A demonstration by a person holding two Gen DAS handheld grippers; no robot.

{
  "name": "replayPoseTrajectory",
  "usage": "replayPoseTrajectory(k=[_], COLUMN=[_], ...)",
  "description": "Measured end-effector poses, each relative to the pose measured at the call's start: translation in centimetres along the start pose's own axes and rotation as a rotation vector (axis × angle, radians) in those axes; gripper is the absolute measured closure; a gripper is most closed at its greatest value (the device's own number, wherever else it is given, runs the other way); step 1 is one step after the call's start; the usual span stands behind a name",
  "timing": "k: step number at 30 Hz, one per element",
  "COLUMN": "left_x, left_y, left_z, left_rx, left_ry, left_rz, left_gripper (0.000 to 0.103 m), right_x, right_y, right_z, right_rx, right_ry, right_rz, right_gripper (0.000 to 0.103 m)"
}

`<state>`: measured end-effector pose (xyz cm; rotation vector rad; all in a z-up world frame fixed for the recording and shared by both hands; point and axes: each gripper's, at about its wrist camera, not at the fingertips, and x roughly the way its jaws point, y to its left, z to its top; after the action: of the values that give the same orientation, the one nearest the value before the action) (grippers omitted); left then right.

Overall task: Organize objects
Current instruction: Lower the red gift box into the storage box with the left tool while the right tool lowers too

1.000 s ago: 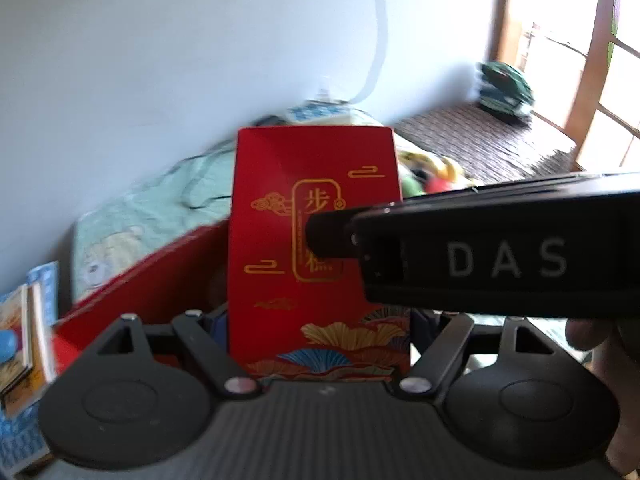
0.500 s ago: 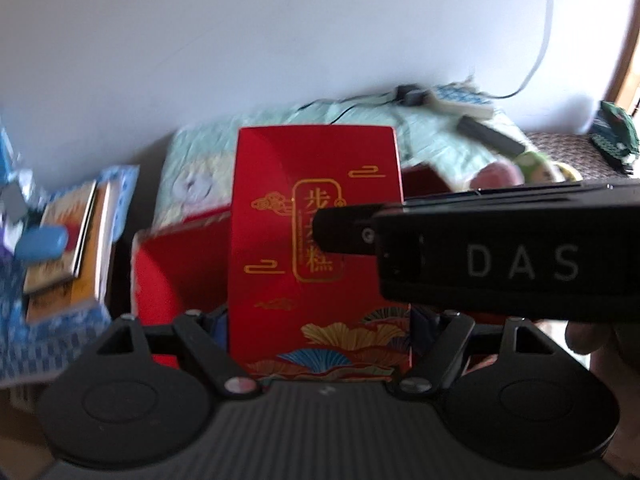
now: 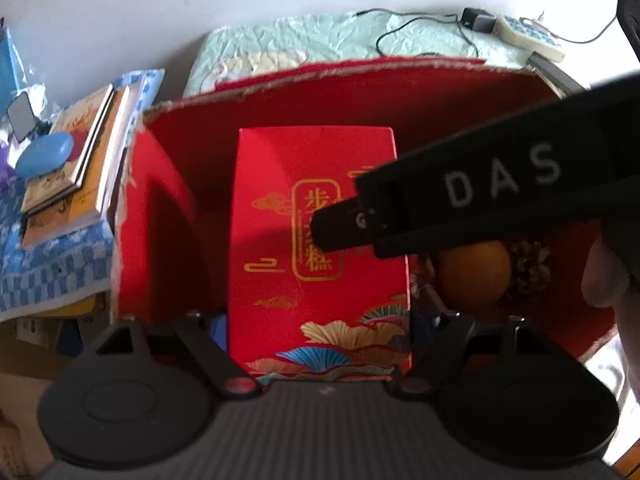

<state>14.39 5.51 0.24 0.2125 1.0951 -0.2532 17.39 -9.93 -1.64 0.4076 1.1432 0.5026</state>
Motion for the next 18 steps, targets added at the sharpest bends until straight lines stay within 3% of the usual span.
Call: replayPoseTrajectory(k=[10,18], left_x=[-0.1,-0.3], left_y=[-0.4,-0.8], left_z=[-0.2,-0.5], left_rx=[-0.040,-0.045], left_ry=[0.034,0.050], left_rz=[0.020,0.039], left_gripper=[0.018,0.016], right_x=[0.9,0.9], right_y=[-1.9,-1.3], right_z=[0.9,0.9], right_rx=[0.140,0.092], right_ry=[0.040,0.014], right_rz=[0.050,0.007], right_gripper=[0.048,0.049])
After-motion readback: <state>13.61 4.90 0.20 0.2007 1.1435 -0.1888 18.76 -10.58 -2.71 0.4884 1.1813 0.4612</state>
